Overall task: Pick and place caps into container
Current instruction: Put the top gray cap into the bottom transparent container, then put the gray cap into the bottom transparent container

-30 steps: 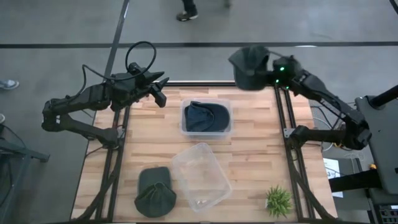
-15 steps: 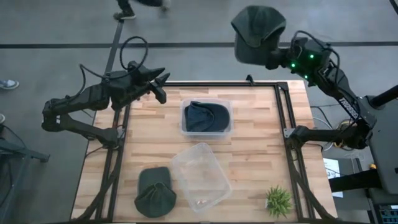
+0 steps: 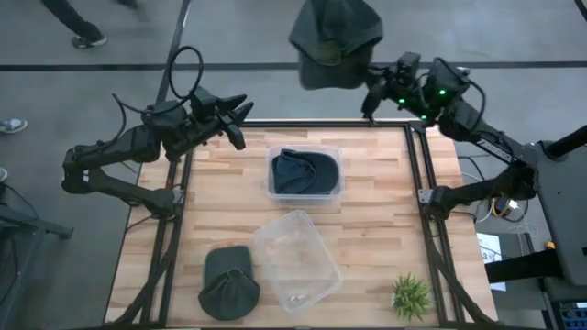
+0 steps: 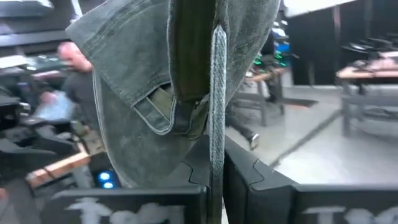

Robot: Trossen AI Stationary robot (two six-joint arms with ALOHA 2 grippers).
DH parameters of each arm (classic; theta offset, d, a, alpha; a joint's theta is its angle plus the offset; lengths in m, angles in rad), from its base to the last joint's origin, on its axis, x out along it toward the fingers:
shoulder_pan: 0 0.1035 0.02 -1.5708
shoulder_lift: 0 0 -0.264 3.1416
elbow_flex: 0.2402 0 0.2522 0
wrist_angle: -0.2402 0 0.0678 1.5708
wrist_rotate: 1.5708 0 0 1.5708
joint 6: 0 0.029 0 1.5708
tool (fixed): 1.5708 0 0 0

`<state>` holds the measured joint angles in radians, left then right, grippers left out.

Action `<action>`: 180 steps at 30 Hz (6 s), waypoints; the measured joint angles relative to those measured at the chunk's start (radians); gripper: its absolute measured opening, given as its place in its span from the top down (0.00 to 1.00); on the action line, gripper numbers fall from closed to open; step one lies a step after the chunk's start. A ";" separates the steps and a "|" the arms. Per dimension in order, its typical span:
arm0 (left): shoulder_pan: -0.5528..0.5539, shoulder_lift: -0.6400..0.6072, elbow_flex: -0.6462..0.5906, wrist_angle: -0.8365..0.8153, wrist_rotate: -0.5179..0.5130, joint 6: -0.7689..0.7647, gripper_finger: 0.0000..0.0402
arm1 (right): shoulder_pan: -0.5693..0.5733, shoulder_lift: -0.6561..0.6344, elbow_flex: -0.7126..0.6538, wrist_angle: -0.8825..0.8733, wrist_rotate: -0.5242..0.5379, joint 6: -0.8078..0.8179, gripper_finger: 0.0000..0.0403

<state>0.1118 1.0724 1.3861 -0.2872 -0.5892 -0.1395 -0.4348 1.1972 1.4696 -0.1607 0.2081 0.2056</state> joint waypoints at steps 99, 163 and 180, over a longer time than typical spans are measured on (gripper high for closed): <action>-0.823 0.618 0.227 -0.450 -0.003 -2.180 0.99 | 0.021 0.029 0.237 -0.252 0.359 -0.598 0.44; -0.832 0.464 0.079 -1.111 0.587 -2.130 0.58 | 0.022 0.028 0.211 -0.481 0.190 -0.520 0.44; -0.857 0.279 -0.412 -0.765 0.683 -2.179 0.58 | 0.022 0.028 0.211 -0.533 0.175 -0.519 0.44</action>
<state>-0.7452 1.3514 0.9741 -1.0526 0.0935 -2.3188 -0.4126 1.2255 1.6806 -0.6940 0.3836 -0.3134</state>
